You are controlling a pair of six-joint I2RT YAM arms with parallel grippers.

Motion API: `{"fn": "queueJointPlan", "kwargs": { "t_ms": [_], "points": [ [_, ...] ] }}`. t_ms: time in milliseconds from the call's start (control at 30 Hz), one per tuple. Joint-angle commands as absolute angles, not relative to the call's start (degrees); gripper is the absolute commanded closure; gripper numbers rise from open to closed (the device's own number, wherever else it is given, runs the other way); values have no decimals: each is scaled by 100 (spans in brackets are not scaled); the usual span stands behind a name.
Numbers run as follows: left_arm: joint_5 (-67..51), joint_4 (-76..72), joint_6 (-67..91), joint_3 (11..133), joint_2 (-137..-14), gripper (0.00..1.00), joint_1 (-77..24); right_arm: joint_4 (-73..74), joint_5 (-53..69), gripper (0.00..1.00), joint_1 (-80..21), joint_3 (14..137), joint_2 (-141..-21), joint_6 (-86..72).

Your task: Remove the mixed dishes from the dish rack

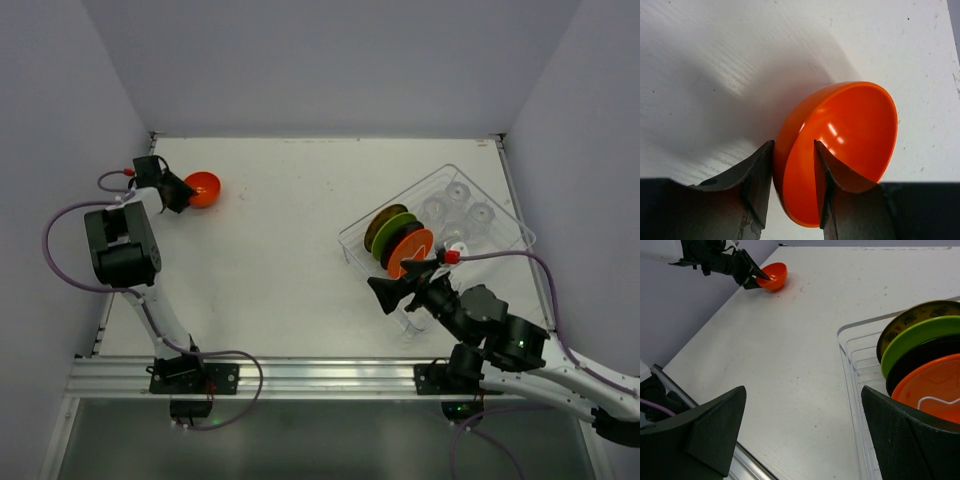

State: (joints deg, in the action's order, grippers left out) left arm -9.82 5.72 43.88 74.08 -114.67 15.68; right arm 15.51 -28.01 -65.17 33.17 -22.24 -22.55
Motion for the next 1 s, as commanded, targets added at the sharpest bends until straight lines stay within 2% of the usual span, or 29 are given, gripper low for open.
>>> {"fn": "queueJointPlan", "kwargs": {
  "t_ms": [0,67,100,200,333,500,600,700,733,800,967],
  "points": [
    [-879,905,4237,7804,-11531,59,1556,1547,-3050,1,-6504,3419,-2399,-2575],
    [-844,1036,4193,7796,-11409,52,1556,1547,-3041,1,-6504,3445,-2478,-2662],
    [-826,1089,4166,7761,-11347,35,1547,1599,-3032,1,-6460,3480,-2600,-2707],
    [-747,1362,4175,7682,-11005,2,1547,1827,-2945,1,-6197,3691,-2986,-3005],
    [-624,1677,4210,7427,-10312,0,1547,2144,-2417,1,-5573,4051,-3592,-3470],
    [-106,2223,4184,7173,-9266,0,1494,2697,-2908,1,-5221,4473,-4008,-4455],
    [245,2391,3965,6892,-8220,0,1214,2742,-3110,1,-5194,4544,-3982,-4824],
    [1245,2443,3631,6366,-7130,0,82,2742,-3278,1,-5186,4579,-3911,-5027],
    [1500,2452,3482,6215,-6710,0,-652,2751,-3418,1,-5194,4562,-3911,-5088],
    [1924,2688,3410,5899,-6400,0,-1106,2742,-3655,1,-5186,4483,-3963,-5238],
    [2074,3436,2901,5616,-5687,0,-1880,2927,-3876,1,-4817,4474,-4236,-5414]
  ]
}}
